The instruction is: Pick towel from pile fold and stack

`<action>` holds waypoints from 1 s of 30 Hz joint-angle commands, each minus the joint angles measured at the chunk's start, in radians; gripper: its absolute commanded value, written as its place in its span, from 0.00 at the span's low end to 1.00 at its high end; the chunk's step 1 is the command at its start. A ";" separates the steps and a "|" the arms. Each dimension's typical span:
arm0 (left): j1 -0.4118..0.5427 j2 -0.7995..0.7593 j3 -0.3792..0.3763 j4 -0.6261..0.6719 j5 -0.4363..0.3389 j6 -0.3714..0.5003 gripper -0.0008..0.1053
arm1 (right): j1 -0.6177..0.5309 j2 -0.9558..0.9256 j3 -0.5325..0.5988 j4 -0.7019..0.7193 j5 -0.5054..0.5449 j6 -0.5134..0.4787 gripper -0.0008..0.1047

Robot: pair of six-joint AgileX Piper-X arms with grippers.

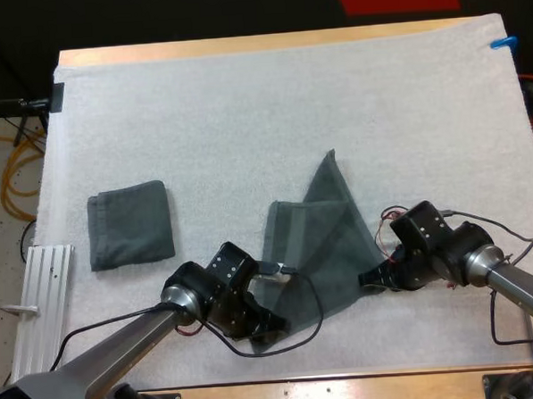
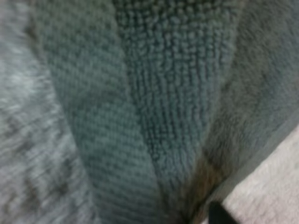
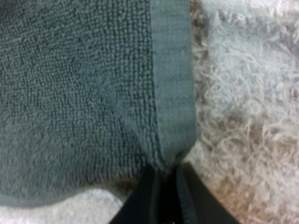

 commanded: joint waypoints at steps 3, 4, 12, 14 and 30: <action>-0.005 0.004 0.000 -0.018 0.033 0.043 0.02 | 0.000 -0.008 0.001 0.001 0.003 -0.015 0.01; -0.005 0.001 -0.004 -0.018 0.050 0.054 0.01 | 0.000 -0.011 0.001 0.001 0.007 -0.023 0.01; 0.040 -0.129 -0.139 -0.028 0.193 0.059 0.01 | 0.000 -0.155 -0.108 0.136 0.314 -0.139 0.01; 0.082 -0.170 -0.188 -0.039 0.237 0.053 0.01 | 0.000 -0.206 -0.153 0.172 0.388 -0.181 0.01; 0.276 -0.265 -0.432 -0.118 0.551 -0.096 0.01 | 0.007 -0.385 -0.553 0.390 0.445 -0.183 0.01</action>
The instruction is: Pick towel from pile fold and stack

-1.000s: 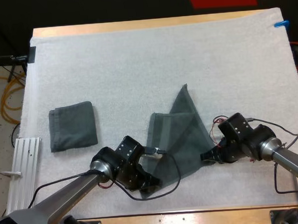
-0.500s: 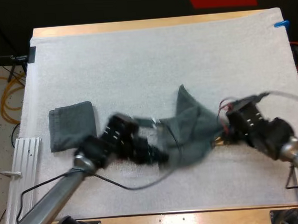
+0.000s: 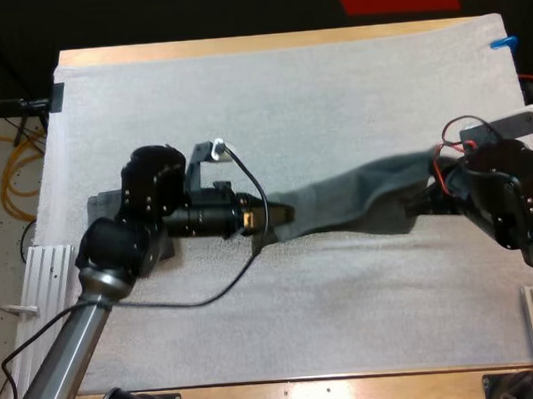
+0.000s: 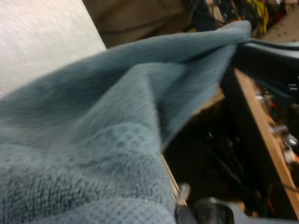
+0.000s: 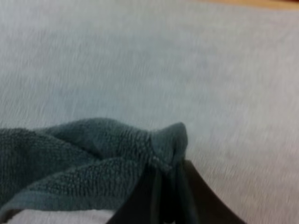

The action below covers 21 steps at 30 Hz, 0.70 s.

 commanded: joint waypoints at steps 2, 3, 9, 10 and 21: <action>-0.030 -0.038 -0.009 0.012 -0.004 -0.010 0.01 | 0.002 -0.006 -0.023 0.079 -0.033 0.016 0.01; -0.048 -0.055 -0.009 0.027 -0.031 -0.010 0.01 | 0.002 -0.012 -0.030 0.111 -0.059 0.026 0.01; -0.110 -0.132 -0.009 0.141 -0.099 -0.008 0.01 | 0.002 -0.075 -0.032 0.236 -0.212 0.080 0.01; -0.128 -0.148 -0.009 0.172 -0.128 -0.001 0.01 | 0.002 -0.089 -0.032 0.262 -0.214 0.095 0.01; -0.270 -0.205 0.010 0.288 -0.384 0.013 0.01 | 0.002 -0.177 -0.036 0.436 -0.241 0.171 0.01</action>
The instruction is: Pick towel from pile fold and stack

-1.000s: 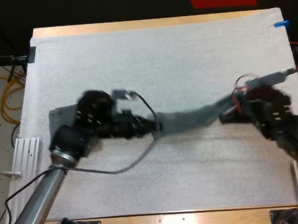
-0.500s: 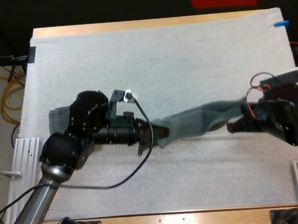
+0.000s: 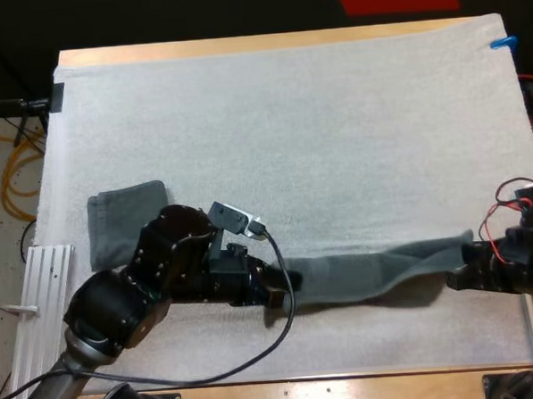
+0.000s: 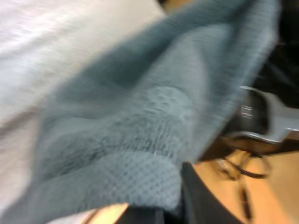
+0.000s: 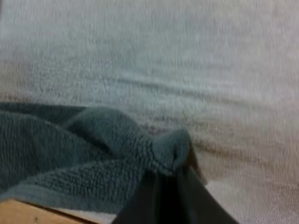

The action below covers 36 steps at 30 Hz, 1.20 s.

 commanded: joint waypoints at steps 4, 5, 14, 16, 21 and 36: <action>0.047 0.033 0.063 -0.055 -0.073 0.006 0.01 | 0.002 0.038 0.063 -0.106 0.015 -0.003 0.01; 0.067 0.045 0.078 -0.083 -0.073 0.005 0.01 | 0.000 0.044 0.079 -0.136 0.019 -0.003 0.01; 0.343 0.345 0.176 -0.590 0.005 0.023 0.01 | -0.005 0.314 0.279 -0.744 0.236 -0.101 0.01; 0.388 0.443 0.176 -0.726 0.068 0.001 0.01 | -0.022 0.411 0.281 -0.869 0.241 -0.122 0.01; 0.444 0.632 0.176 -0.930 0.141 -0.047 0.01 | -0.087 0.592 0.281 -1.080 0.229 -0.123 0.01; 0.550 0.917 0.107 -1.168 0.136 -0.100 0.01 | -0.224 0.895 0.275 -1.302 0.048 -0.041 0.01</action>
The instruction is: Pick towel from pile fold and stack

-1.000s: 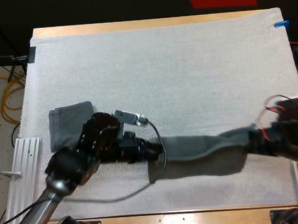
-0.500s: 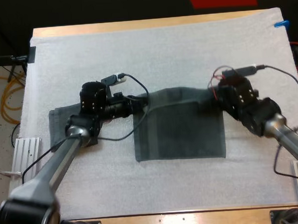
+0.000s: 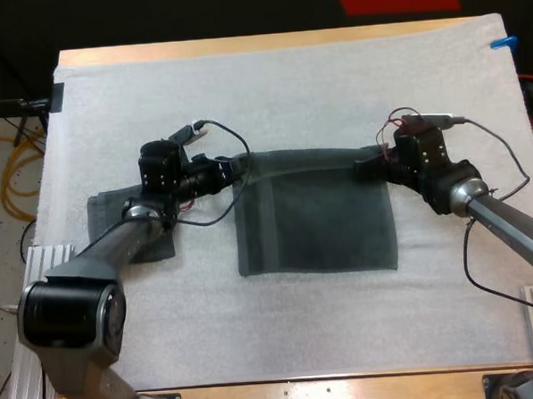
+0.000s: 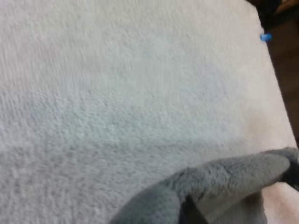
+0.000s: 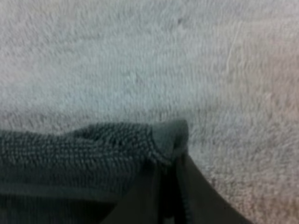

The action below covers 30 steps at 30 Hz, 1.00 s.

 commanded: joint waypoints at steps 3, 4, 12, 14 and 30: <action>0.008 0.012 -0.031 -0.020 0.002 -0.005 0.07 | -0.009 0.008 -0.018 -0.008 0.000 0.026 0.01; 0.008 0.014 -0.036 -0.020 0.002 -0.005 0.11 | -0.009 0.010 -0.022 -0.008 -0.007 0.028 0.02; 0.008 0.011 -0.093 -0.030 0.023 -0.016 0.54 | -0.009 0.010 -0.125 -0.004 -0.093 0.026 0.64; 0.008 0.004 -0.121 -0.034 0.054 -0.016 0.55 | -0.009 0.010 -0.174 0.017 -0.095 0.026 0.70; 0.008 -0.439 -0.202 0.306 0.044 0.279 0.55 | -0.009 -0.175 -0.461 0.505 -0.095 -0.149 0.63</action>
